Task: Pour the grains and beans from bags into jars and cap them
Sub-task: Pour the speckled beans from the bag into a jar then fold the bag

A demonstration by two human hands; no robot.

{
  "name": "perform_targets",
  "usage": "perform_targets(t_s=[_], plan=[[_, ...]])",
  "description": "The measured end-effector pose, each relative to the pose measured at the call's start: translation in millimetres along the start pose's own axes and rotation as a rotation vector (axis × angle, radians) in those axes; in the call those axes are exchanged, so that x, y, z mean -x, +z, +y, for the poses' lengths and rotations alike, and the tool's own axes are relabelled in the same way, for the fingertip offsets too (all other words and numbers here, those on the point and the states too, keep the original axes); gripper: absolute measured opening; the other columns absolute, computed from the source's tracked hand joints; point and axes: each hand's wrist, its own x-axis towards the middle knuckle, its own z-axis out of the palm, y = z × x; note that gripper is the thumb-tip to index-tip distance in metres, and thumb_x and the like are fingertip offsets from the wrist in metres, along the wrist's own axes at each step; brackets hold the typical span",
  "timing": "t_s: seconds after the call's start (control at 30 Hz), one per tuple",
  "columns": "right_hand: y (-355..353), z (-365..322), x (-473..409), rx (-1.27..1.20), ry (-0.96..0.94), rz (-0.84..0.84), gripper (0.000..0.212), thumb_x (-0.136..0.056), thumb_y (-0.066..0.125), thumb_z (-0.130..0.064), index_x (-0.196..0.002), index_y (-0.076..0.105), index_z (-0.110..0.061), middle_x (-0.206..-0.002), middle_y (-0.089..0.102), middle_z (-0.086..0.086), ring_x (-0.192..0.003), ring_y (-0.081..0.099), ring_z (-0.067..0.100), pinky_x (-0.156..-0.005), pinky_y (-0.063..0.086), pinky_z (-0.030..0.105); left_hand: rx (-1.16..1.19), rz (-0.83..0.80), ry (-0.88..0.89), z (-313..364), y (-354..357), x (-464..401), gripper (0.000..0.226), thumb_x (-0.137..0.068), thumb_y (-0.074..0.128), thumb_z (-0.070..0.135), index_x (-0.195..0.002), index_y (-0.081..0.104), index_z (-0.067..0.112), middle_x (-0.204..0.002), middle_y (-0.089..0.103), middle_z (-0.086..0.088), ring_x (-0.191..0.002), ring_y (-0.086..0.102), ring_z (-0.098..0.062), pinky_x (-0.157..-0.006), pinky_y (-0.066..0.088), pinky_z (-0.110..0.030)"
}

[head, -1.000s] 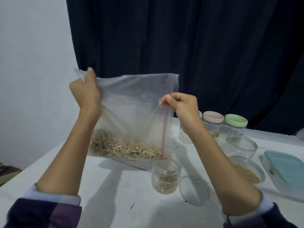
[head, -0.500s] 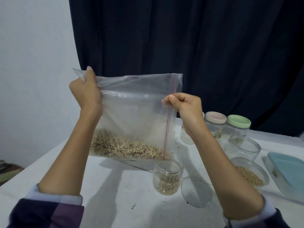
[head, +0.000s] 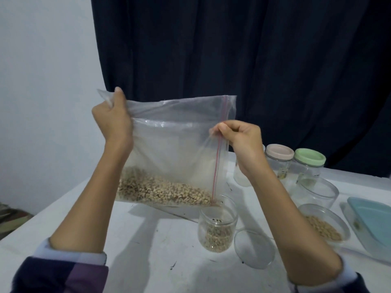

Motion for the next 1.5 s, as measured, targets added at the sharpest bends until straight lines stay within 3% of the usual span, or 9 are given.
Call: perform_targets(t_s=[0.13,0.23,0.37,0.5,0.63,0.93,1.1,1.2,1.5], plan=[[7.0,0.3,2.1,0.026,0.003,-0.057,0.022,-0.091,0.058,-0.003,-0.075,0.071,-0.009,-0.075,0.071,0.003,-0.070,0.065,-0.001,-0.070,0.047,0.009,-0.055,-0.070,0.025,-1.3,5.2,7.2,0.052,-0.093,0.054,0.025,-0.053,0.021,0.020,-0.035,0.023,0.015,-0.040,0.023,-0.002,-0.045,0.021,-0.021],[1.0,-0.4,-1.5,-0.029,0.007,0.011,0.023,-0.091,0.057,-0.002,-0.075,0.072,-0.009,-0.076,0.071,0.003,-0.077,0.067,0.007,-0.081,0.052,0.016,-0.007,-0.009,0.000,0.3,0.2,-0.7,0.050,-0.092,0.055,0.025,-0.054,0.023,0.021,-0.038,0.025,0.015,-0.044,0.025,-0.004,-0.048,0.023,-0.025],[2.6,2.1,1.2,0.031,0.020,-0.047,0.022,-0.092,0.058,-0.006,-0.075,0.072,-0.013,-0.077,0.072,0.001,-0.075,0.067,0.003,-0.073,0.048,0.012,-0.063,-0.076,0.026,0.5,4.9,4.3,0.052,-0.093,0.055,0.025,-0.054,0.021,0.021,-0.038,0.023,0.014,-0.043,0.021,-0.004,-0.047,0.021,-0.024],[-1.5,2.3,-0.8,-0.012,0.029,0.021,0.024,-0.092,0.057,-0.003,-0.074,0.072,-0.012,-0.077,0.072,0.003,-0.080,0.068,0.010,-0.084,0.052,0.021,-0.038,-0.021,0.003,1.7,2.7,-1.8,0.049,-0.092,0.055,0.027,-0.055,0.024,0.021,-0.049,0.027,0.011,-0.046,0.026,-0.006,-0.050,0.024,-0.027],[0.8,1.8,1.6,0.004,0.030,-0.018,0.026,-0.092,0.057,-0.003,-0.072,0.071,-0.013,-0.075,0.071,0.002,-0.076,0.067,0.007,-0.080,0.051,0.018,-0.077,-0.082,0.036,3.1,5.9,2.2,0.054,-0.093,0.056,0.026,-0.053,0.020,0.021,-0.038,0.021,0.015,-0.042,0.021,-0.003,-0.047,0.021,-0.024],[-1.7,0.9,1.3,-0.028,0.051,0.036,0.027,-0.091,0.057,-0.001,-0.071,0.071,-0.013,-0.078,0.071,0.004,-0.083,0.067,0.014,-0.086,0.053,0.025,-0.055,-0.096,0.038,8.9,5.7,3.9,0.054,-0.093,0.055,0.024,-0.052,0.019,0.021,-0.037,0.021,0.015,-0.043,0.021,-0.005,-0.048,0.020,-0.026],[-1.2,2.1,3.1,-0.016,0.055,0.017,0.028,-0.092,0.056,-0.002,-0.072,0.070,-0.015,-0.079,0.072,0.004,-0.083,0.068,0.015,-0.081,0.052,0.022,-0.076,-0.124,0.042,10.8,7.8,8.7,0.055,-0.095,0.054,0.022,-0.052,0.019,0.020,-0.034,0.022,0.016,-0.037,0.022,-0.002,-0.043,0.021,-0.017],[-3.9,1.4,2.7,-0.027,0.028,0.048,0.027,-0.092,0.056,-0.002,-0.072,0.071,-0.014,-0.079,0.072,0.005,-0.084,0.068,0.017,-0.084,0.052,0.023,-0.049,-0.077,0.034,14.7,6.5,6.2,0.054,-0.094,0.054,0.022,-0.052,0.020,0.020,-0.034,0.022,0.015,-0.037,0.022,-0.003,-0.044,0.021,-0.018],[-3.1,1.0,5.3,0.004,0.013,0.061,0.028,-0.093,0.055,-0.002,-0.072,0.070,-0.014,-0.081,0.072,0.005,-0.089,0.068,0.019,-0.088,0.052,0.024,-0.079,-0.140,0.055,18.5,11.1,14.4,0.056,-0.095,0.053,0.020,-0.050,0.020,0.021,-0.033,0.022,0.016,-0.036,0.024,-0.002,-0.045,0.023,-0.016]])
